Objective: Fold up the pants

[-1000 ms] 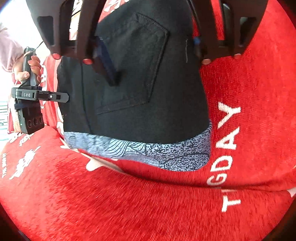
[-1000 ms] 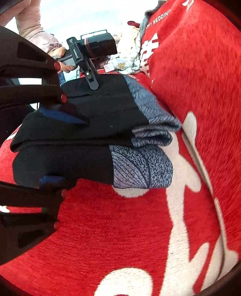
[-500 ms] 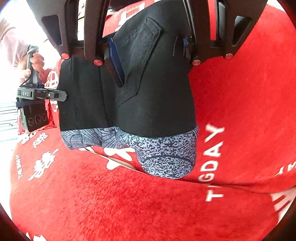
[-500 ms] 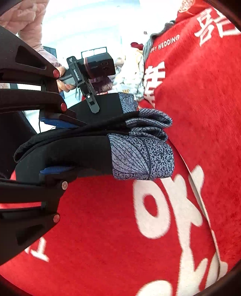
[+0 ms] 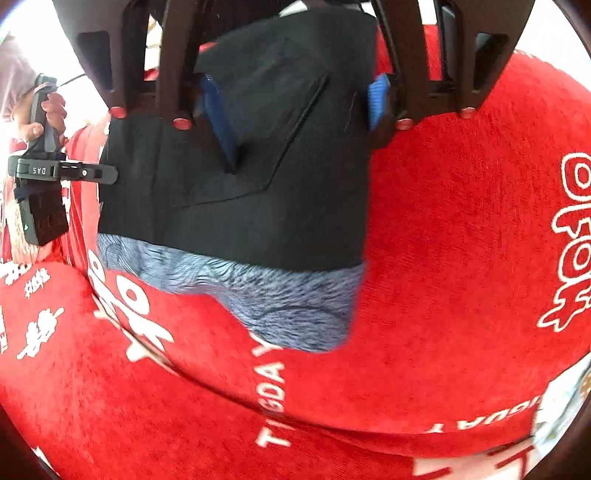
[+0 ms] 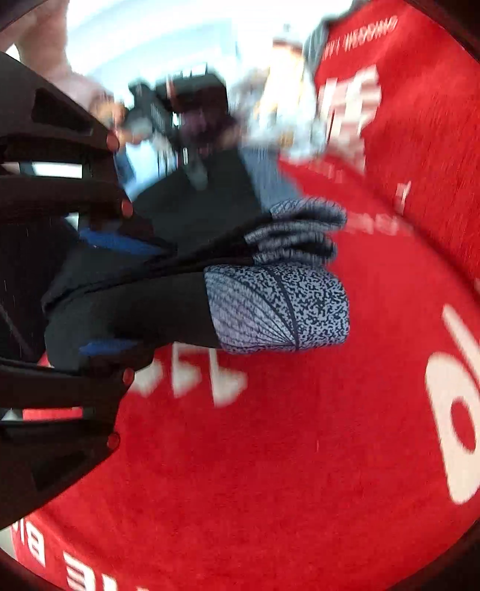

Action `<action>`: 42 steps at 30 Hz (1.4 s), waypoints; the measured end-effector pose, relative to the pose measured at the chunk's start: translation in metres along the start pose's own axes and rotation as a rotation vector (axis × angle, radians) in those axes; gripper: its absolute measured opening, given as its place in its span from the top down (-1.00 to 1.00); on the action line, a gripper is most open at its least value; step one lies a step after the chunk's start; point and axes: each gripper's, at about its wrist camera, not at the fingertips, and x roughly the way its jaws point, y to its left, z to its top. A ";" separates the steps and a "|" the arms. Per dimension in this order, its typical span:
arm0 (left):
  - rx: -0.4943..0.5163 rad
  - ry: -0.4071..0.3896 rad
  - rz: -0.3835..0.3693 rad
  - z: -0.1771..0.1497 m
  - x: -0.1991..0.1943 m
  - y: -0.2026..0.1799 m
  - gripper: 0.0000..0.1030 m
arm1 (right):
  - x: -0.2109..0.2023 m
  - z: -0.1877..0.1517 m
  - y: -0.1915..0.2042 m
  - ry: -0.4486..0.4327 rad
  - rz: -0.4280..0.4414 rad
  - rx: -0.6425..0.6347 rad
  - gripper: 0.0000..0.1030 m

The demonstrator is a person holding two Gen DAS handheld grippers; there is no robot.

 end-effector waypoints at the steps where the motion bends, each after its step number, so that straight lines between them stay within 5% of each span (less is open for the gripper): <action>1: -0.008 -0.003 0.010 0.000 -0.005 0.006 -0.23 | -0.001 0.002 -0.002 -0.008 -0.010 0.018 -0.15; 6: -0.044 -0.104 0.062 0.007 -0.050 0.016 -0.23 | -0.027 -0.003 0.008 -0.100 -0.188 0.034 -0.12; 8: -0.025 -0.134 0.096 0.015 -0.058 0.009 -0.23 | -0.037 -0.006 0.025 -0.153 -0.229 -0.021 0.44; 11: 0.013 -0.135 0.181 0.028 -0.046 0.001 -0.23 | -0.043 -0.013 0.061 -0.223 -0.224 -0.126 0.51; 15: -0.004 -0.106 0.289 0.036 -0.011 0.004 -0.23 | -0.008 -0.009 0.081 -0.178 -0.246 -0.179 0.51; 18: -0.027 -0.135 0.329 0.037 -0.006 0.010 -0.62 | 0.016 0.002 0.076 -0.171 -0.301 -0.185 0.60; 20: -0.037 -0.131 0.322 0.037 -0.006 0.017 -0.62 | 0.015 0.008 0.070 -0.199 -0.295 -0.170 0.92; 23: -0.026 -0.124 0.341 0.037 -0.012 0.016 -0.62 | 0.005 0.013 0.063 -0.208 -0.254 -0.124 0.92; 30: 0.036 -0.098 0.376 0.006 -0.034 -0.003 -0.62 | -0.023 -0.021 0.051 -0.220 -0.340 -0.059 0.42; 32: 0.047 -0.088 0.383 -0.004 -0.038 -0.011 -0.62 | -0.029 -0.036 0.048 -0.217 -0.360 -0.041 0.03; 38: 0.054 -0.058 0.355 -0.038 -0.053 -0.043 -0.63 | -0.030 -0.078 0.067 -0.198 -0.438 -0.050 -0.36; 42: 0.069 -0.038 0.354 -0.056 -0.062 -0.064 -0.98 | -0.028 -0.095 0.093 -0.214 -0.437 -0.086 -0.56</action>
